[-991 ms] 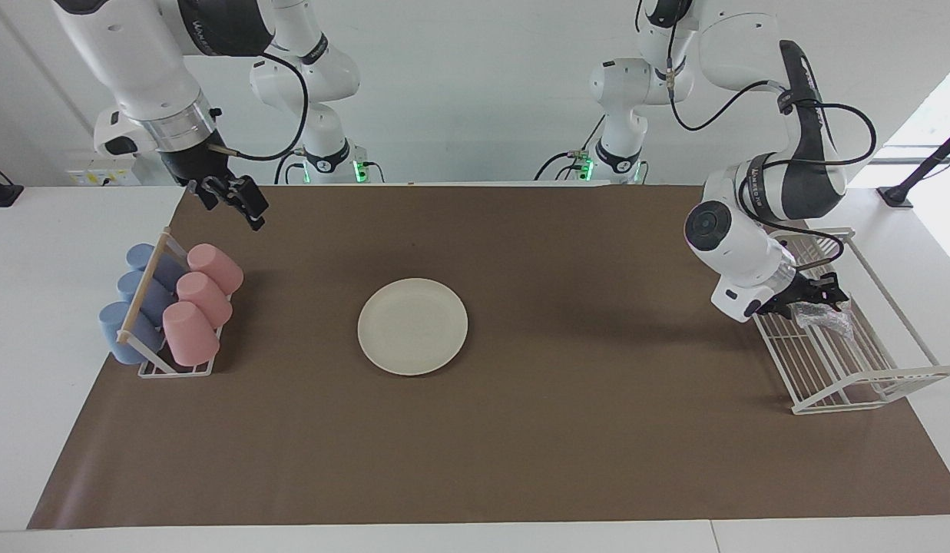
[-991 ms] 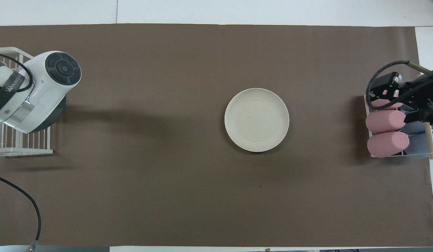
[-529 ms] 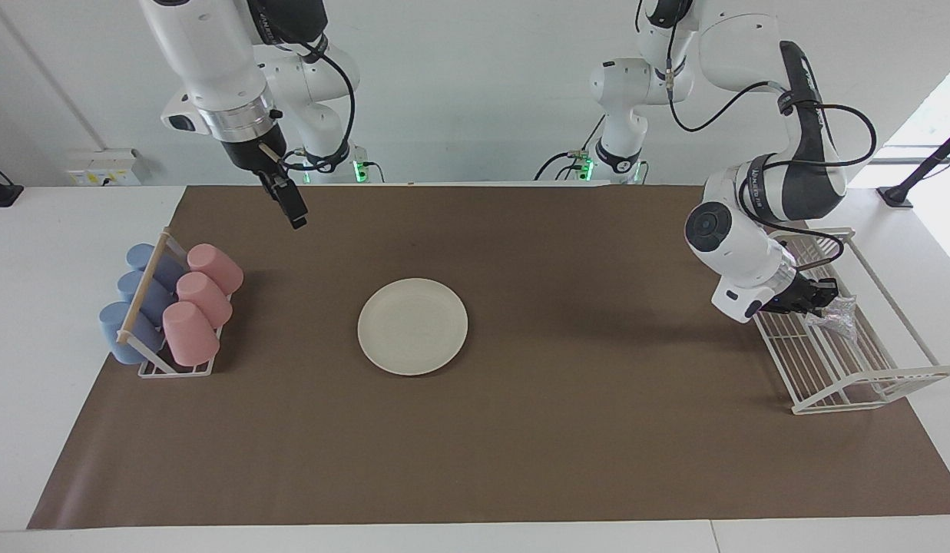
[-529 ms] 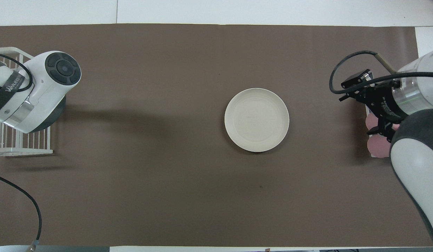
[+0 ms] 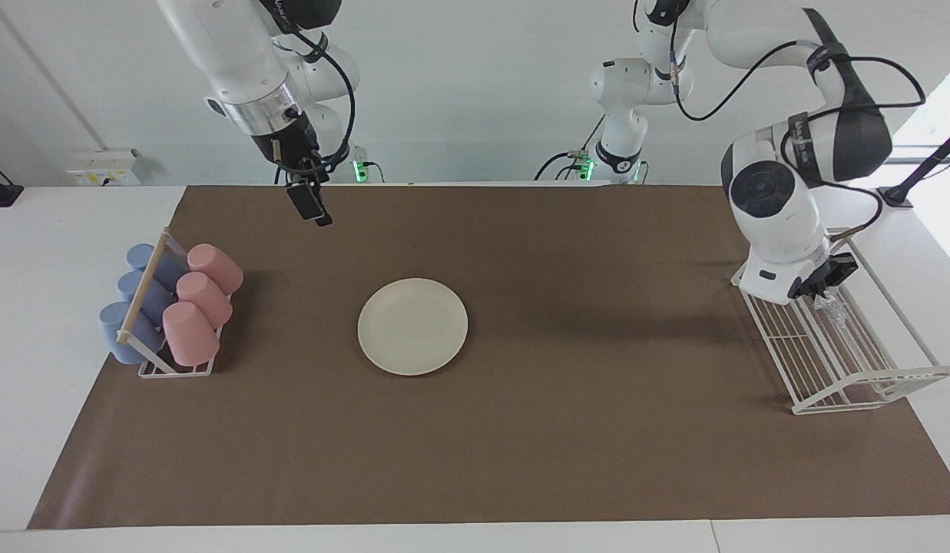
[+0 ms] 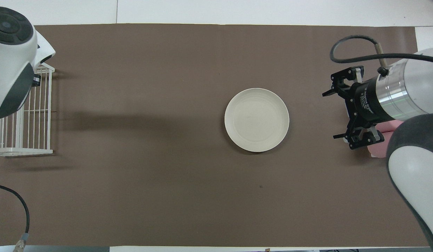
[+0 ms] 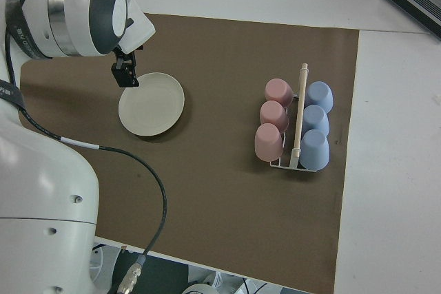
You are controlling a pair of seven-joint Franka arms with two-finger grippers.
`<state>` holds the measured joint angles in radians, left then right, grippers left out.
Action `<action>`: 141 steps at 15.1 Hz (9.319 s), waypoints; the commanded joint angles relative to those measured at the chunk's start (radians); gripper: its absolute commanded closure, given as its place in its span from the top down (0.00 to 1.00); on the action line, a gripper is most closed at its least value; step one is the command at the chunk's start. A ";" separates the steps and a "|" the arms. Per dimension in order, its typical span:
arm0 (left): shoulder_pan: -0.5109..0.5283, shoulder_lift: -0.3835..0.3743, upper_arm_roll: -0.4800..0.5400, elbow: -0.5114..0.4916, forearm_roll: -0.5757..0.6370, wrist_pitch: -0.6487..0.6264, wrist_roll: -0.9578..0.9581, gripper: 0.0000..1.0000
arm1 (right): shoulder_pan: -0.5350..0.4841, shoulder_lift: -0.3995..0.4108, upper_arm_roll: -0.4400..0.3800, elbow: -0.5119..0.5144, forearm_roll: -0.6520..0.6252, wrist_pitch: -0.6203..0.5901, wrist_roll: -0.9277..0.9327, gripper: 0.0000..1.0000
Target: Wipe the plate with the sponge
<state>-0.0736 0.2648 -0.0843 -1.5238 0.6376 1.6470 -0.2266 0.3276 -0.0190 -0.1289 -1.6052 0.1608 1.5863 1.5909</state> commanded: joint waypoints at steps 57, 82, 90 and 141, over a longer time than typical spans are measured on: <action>-0.037 -0.358 0.009 -0.596 -1.998 -0.049 0.285 0.00 | 0.481 -0.007 0.034 -0.214 0.046 0.597 0.656 0.00; 0.014 -0.368 0.009 -0.516 -0.933 0.135 0.201 1.00 | 0.206 0.267 0.034 -0.587 0.049 1.072 -0.183 0.00; 0.028 -0.368 0.009 -0.516 -0.882 0.139 0.201 1.00 | 0.153 0.304 0.034 -0.602 0.051 1.098 -0.334 0.00; 0.037 -0.364 0.005 -0.503 -0.884 0.142 0.179 1.00 | 0.225 0.041 0.018 -0.440 0.214 0.617 -0.162 0.00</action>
<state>-0.0445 -0.0999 -0.0710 -2.0382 -0.2556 1.7861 -0.0243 0.5638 0.1107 -0.1128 -2.0590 0.4239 2.3095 1.3659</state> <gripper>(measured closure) 0.000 0.899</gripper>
